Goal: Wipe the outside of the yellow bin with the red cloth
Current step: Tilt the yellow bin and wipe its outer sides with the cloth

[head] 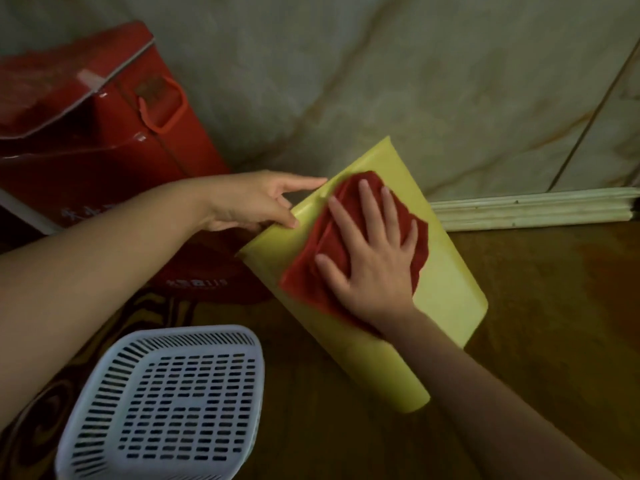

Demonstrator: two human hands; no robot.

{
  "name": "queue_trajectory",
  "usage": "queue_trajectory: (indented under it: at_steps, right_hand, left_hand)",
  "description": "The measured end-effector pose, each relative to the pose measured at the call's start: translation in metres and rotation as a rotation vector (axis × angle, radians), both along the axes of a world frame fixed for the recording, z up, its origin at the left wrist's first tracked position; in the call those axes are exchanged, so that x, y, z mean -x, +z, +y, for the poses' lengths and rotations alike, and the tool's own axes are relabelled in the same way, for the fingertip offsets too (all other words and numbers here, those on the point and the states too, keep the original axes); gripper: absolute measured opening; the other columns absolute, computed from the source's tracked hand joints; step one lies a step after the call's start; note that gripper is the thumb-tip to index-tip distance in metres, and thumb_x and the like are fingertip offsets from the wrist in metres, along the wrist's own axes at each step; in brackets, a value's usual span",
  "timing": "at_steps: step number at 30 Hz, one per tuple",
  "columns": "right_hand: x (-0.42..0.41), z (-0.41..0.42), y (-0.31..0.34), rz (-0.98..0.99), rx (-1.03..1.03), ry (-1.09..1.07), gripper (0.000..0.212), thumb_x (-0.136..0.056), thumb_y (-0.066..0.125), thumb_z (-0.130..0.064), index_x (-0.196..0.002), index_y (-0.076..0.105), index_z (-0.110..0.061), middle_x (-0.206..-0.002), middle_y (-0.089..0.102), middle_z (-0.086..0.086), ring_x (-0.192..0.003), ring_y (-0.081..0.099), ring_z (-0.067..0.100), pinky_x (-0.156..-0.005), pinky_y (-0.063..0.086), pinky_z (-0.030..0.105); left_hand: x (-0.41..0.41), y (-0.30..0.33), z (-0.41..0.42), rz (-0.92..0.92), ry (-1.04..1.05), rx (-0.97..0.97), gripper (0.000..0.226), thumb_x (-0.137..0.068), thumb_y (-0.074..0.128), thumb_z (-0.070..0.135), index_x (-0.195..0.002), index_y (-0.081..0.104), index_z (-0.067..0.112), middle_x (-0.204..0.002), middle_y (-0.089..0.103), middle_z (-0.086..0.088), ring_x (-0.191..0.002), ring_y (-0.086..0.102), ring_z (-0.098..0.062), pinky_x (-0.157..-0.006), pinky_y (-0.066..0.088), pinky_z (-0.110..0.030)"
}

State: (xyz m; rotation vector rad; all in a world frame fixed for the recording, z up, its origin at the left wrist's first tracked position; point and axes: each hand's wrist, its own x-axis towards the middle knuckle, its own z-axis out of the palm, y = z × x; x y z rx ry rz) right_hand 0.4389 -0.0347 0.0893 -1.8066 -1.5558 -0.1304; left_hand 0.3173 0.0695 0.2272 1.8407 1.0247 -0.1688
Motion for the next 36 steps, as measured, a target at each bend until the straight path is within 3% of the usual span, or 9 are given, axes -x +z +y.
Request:
queue_trajectory:
  at_steps: [3,7,14,17,22,26,28,31,36]
  right_hand:
    - [-0.054,-0.003,-0.025,0.169,0.152,-0.149,0.062,-0.081,0.032,-0.065,-0.137,0.027,-0.041,-0.157,0.016,-0.001,-0.143,0.007,0.023,-0.106,0.016,0.066]
    - [-0.089,-0.037,-0.069,0.290,0.310,-0.298,0.066,-0.080,0.027,-0.065,-0.138,0.028,-0.034,-0.153,0.025,0.005,-0.139,0.018,0.027,-0.107,0.020,0.064]
    - [-0.022,-0.064,-0.030,0.289,0.093,-0.088,0.060,-0.089,0.020,-0.057,-0.144,0.019,-0.034,-0.157,0.014,0.005,-0.143,0.006,0.025,-0.108,0.017,0.065]
    - [-0.012,-0.042,0.013,0.122,-0.022,-0.051,0.065,-0.086,0.032,-0.062,-0.144,0.018,-0.034,-0.156,0.017,0.006,-0.142,0.011,0.029,-0.103,0.025,0.064]
    - [-0.052,-0.043,0.011,0.126,-0.105,-0.049,0.072,-0.078,0.053,-0.062,-0.140,0.033,-0.031,-0.152,0.028,0.007,-0.140,0.022,0.029,-0.105,0.031,0.059]
    - [-0.065,-0.056,-0.031,0.148,0.088,-0.034,0.073,-0.078,0.042,-0.069,-0.141,0.027,-0.036,-0.155,0.022,0.003,-0.142,0.014,0.025,-0.107,0.027,0.061]
    - [-0.064,-0.069,-0.056,0.169,0.188,-0.052,0.073,-0.079,0.035,-0.070,-0.143,0.023,-0.037,-0.157,0.014,0.002,-0.144,0.006,0.025,-0.107,0.021,0.065]
    - [-0.061,-0.075,-0.063,0.283,0.176,-0.095,0.071,-0.081,0.031,-0.067,-0.144,0.020,-0.035,-0.158,0.009,0.002,-0.144,0.001,0.023,-0.108,0.015,0.066]
    - [-0.051,-0.072,-0.015,0.264,0.037,-0.029,0.073,-0.083,0.035,-0.066,-0.145,0.013,-0.035,-0.158,0.010,0.003,-0.144,0.003,0.022,-0.111,0.016,0.063]
  left_hand:
    - [0.013,-0.005,-0.001,-0.053,0.011,-0.023,0.078,-0.077,0.055,-0.012,-0.134,0.033,0.036,-0.098,0.071,-0.007,-0.083,0.069,-0.015,-0.066,0.055,-0.023]
    - [0.051,-0.023,-0.020,-0.045,0.034,-0.130,0.058,-0.077,0.060,-0.008,-0.125,0.044,0.021,-0.079,0.076,0.002,-0.075,0.069,-0.006,-0.064,0.054,-0.020]
    - [-0.018,0.004,-0.027,-0.048,0.053,-0.199,0.044,-0.078,0.056,-0.009,-0.116,0.053,0.014,-0.078,0.068,-0.008,-0.058,0.064,-0.012,-0.061,0.052,-0.030]
    - [-0.059,0.018,-0.027,-0.023,-0.030,-0.185,0.036,-0.081,0.051,-0.007,-0.115,0.056,0.004,-0.091,0.066,-0.015,-0.076,0.062,-0.025,-0.076,0.052,-0.040]
    - [-0.066,0.025,-0.018,-0.143,-0.098,-0.010,0.029,-0.085,0.050,0.001,-0.112,0.060,0.005,-0.104,0.071,-0.007,-0.084,0.067,-0.016,-0.074,0.056,-0.026]
    - [-0.003,0.012,-0.002,0.048,-0.224,-0.423,0.006,-0.076,0.064,0.023,-0.077,0.066,0.018,-0.072,0.069,0.006,-0.064,0.057,0.000,-0.062,0.049,-0.024]
    - [0.030,-0.001,0.000,0.071,-0.149,-0.414,0.011,-0.074,0.068,0.016,-0.064,0.066,0.018,-0.056,0.068,0.011,-0.055,0.053,0.007,-0.054,0.043,-0.015]
    - [0.038,-0.008,-0.008,0.034,-0.102,-0.452,0.015,-0.071,0.072,0.016,-0.060,0.068,0.025,-0.059,0.071,0.017,-0.056,0.056,0.009,-0.053,0.041,-0.004]
    - [-0.026,0.013,-0.018,-0.073,-0.082,-0.571,0.008,-0.071,0.073,0.022,-0.073,0.070,0.015,-0.057,0.070,0.018,-0.055,0.053,0.005,-0.051,0.041,-0.011]
